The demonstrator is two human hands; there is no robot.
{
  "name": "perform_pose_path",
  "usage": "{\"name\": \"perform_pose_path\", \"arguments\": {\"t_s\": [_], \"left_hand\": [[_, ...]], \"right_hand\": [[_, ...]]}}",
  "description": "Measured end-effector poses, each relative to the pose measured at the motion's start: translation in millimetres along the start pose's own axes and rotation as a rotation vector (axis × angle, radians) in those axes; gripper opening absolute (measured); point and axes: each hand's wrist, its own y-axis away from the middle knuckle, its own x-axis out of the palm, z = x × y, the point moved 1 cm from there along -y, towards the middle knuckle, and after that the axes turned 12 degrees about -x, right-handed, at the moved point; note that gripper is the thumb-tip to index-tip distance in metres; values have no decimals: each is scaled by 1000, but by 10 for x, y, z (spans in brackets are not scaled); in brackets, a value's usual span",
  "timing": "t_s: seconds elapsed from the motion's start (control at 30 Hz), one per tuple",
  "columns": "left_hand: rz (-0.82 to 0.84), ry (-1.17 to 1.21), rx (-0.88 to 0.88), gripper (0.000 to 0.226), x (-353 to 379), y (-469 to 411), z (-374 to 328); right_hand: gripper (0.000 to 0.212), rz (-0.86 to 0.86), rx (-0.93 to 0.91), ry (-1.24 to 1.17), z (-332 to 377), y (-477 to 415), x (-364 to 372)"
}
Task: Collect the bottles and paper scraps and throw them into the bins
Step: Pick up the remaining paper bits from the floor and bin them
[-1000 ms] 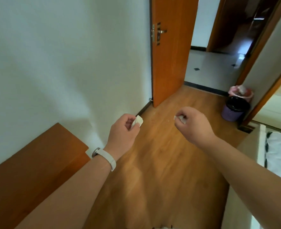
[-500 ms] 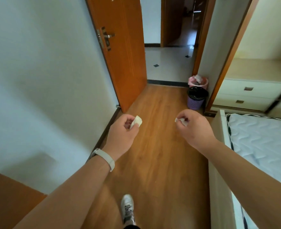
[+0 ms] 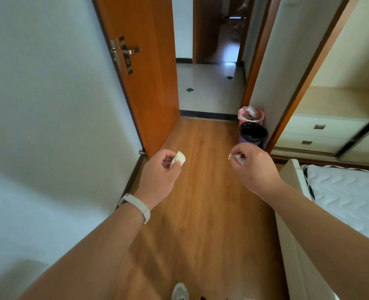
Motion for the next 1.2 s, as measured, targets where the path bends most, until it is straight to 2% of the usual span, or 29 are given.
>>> {"name": "perform_pose_path", "arguments": {"t_s": [0.23, 0.4, 0.83, 1.2], "left_hand": [[61, 17, 60, 9, -180, -844, 68], [144, 32, 105, 13, -28, -1216, 36], [244, -43, 88, 13, 789, -2509, -324], [210, -101, 77, 15, 1268, -3668, -1012]], "right_hand": [[8, -35, 81, 24, 123, -628, 280], [9, -33, 172, 67, -100, -796, 282], [9, -80, 311, 23, -1350, -1717, 369], [10, -129, 250, 2, -2354, -2959, 182]]}}
